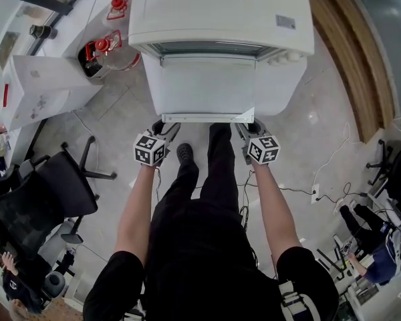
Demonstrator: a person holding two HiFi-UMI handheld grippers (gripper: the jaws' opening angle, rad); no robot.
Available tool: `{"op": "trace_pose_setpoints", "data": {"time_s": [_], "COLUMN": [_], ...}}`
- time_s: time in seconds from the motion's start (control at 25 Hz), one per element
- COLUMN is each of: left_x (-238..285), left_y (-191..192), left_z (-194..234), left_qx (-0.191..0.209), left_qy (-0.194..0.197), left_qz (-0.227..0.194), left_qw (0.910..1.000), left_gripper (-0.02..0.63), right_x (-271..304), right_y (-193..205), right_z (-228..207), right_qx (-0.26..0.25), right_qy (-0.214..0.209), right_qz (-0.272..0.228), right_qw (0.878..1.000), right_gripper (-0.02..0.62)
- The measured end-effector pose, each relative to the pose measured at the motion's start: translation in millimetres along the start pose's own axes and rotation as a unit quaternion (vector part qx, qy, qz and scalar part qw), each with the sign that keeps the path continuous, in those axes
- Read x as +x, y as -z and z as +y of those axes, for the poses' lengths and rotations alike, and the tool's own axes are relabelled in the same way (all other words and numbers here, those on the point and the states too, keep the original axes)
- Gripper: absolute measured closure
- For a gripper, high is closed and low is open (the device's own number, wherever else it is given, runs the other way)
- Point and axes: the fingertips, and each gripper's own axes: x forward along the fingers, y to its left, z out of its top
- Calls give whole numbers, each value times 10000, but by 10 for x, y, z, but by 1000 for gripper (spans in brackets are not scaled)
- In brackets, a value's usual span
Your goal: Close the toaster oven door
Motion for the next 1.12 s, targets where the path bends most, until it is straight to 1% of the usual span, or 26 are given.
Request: {"op": "trace_pose_setpoints", "data": {"time_s": [0.16,0.32,0.48,0.84,1.12], "left_x": [-73,-187,-299,-517,-654], "left_y": [-47,-116,-204,-415,-527], "left_z": [-14,-59,-84,-209,-289], "left_qx": [30,5,-26,45,2], "left_qy": [-64,-112,-194,-256,-255], "left_qz": [-12,-76,-167,-338,-459], "left_qw": [10000,9999,9997,9991,9986], "left_gripper": [431,440,473,483,489], "right_x": [-62,-153,-246,-454,-582], "right_y": [-43,-101,-180,-351,-457], "right_z": [52,136,211,372,465], "right_qx": [59,100,165,256,455], "right_qy": [-36,-65,-113,-172,-247], "right_qz": [-33,-83,-140,-332,-419], "right_qw": [10000,9999,9997,9990,9978], "right_gripper": [436,436,436,434,434]}}
